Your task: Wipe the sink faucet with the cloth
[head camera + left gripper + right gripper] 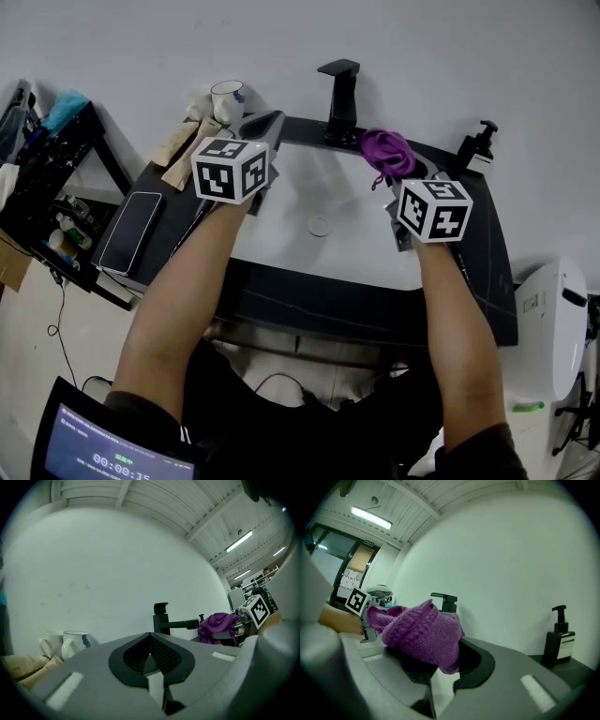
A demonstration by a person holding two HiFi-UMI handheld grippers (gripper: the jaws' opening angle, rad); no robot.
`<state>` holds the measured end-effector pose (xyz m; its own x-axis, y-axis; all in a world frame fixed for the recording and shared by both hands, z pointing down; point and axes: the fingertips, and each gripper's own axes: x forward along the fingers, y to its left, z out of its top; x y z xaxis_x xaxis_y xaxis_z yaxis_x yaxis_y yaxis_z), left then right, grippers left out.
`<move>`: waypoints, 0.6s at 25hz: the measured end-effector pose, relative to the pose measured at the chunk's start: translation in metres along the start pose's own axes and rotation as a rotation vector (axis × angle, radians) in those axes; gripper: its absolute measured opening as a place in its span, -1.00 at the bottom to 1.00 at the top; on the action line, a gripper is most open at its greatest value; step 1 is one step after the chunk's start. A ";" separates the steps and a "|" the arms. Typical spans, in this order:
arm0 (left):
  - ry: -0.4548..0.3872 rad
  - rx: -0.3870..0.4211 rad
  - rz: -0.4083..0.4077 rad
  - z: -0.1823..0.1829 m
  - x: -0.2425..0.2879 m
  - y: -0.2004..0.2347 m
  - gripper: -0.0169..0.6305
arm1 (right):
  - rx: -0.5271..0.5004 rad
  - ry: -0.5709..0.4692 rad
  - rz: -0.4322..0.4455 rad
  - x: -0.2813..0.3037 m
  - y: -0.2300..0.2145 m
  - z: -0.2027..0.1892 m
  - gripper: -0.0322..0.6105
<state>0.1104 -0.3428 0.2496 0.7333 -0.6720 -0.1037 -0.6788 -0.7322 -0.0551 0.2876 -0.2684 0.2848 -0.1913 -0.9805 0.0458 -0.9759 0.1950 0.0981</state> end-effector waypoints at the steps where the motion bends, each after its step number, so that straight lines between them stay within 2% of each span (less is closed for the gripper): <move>1: 0.000 -0.001 -0.001 0.000 0.000 0.000 -0.90 | -0.001 0.003 -0.001 0.000 0.000 0.000 -0.71; 9: 0.006 -0.002 -0.001 -0.001 0.000 0.000 -0.90 | -0.001 0.030 -0.010 0.000 -0.003 -0.004 -0.72; 15: 0.007 -0.005 0.001 -0.002 0.000 0.001 -0.90 | -0.059 0.035 -0.010 0.000 0.002 -0.003 -0.72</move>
<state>0.1096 -0.3442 0.2510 0.7327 -0.6737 -0.0968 -0.6796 -0.7319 -0.0505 0.2857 -0.2683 0.2877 -0.1766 -0.9811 0.0789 -0.9696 0.1872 0.1575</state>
